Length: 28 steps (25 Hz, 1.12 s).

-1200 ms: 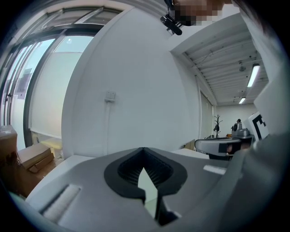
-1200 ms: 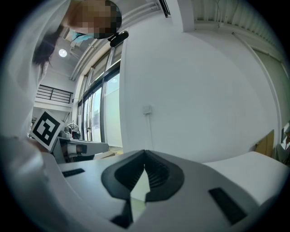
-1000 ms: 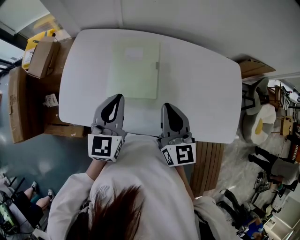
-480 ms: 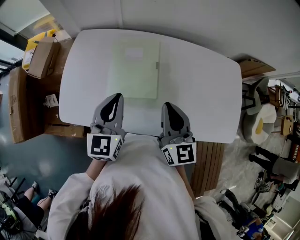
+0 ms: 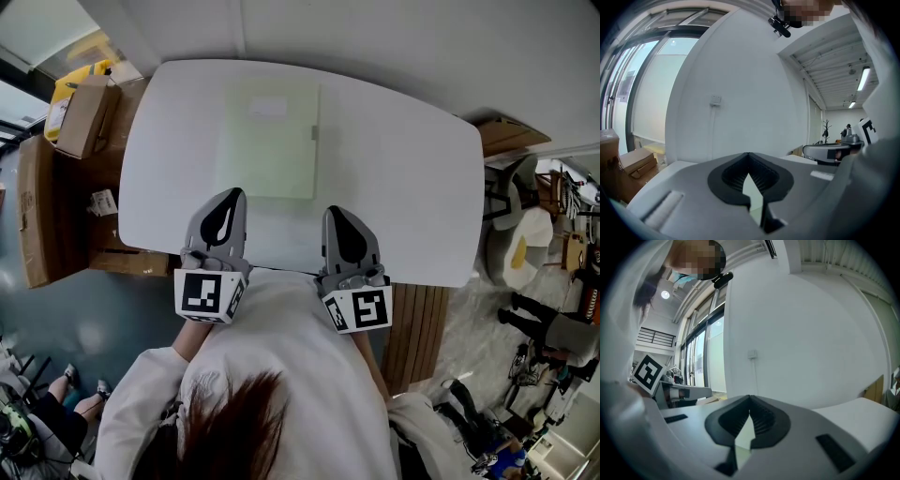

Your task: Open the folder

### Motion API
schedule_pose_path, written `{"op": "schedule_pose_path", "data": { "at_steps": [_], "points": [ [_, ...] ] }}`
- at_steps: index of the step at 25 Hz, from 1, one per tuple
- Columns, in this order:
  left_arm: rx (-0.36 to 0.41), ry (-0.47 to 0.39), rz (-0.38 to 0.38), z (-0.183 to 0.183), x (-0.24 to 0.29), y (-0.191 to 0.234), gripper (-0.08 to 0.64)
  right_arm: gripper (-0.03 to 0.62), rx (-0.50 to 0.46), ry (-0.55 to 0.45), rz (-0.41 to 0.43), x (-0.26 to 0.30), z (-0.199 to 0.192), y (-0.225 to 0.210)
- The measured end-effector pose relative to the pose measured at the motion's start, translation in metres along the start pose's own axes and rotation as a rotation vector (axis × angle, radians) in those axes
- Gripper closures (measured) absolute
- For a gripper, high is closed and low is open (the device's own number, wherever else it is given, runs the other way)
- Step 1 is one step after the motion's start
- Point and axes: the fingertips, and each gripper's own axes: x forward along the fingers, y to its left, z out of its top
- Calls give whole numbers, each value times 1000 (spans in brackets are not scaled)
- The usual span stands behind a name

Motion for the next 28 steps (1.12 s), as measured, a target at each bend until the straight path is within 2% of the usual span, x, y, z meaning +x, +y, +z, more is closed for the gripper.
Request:
{"op": "schedule_pose_path", "data": {
  "at_steps": [28],
  "points": [
    [-9,-3,-1,5,3,1,552,584,7,0,4,3,3,0]
  ]
}}
